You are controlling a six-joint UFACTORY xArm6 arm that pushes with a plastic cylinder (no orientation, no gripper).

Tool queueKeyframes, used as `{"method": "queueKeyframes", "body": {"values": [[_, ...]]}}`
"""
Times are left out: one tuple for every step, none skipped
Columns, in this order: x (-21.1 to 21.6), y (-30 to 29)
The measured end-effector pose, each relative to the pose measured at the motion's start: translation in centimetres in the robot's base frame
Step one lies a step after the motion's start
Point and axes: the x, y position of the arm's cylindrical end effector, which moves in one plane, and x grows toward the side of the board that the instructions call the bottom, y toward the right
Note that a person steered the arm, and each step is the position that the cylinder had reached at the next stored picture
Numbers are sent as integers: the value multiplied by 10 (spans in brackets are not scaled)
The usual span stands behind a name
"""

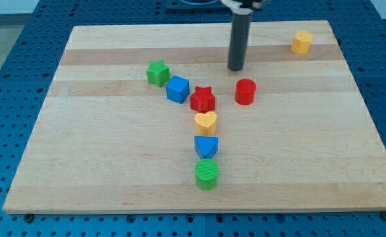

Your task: Move the arm to the top of the red star

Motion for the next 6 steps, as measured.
{"method": "queueKeyframes", "body": {"values": [[26, -25], [29, -26], [29, -26], [30, -38], [49, -59], [53, -26]]}}
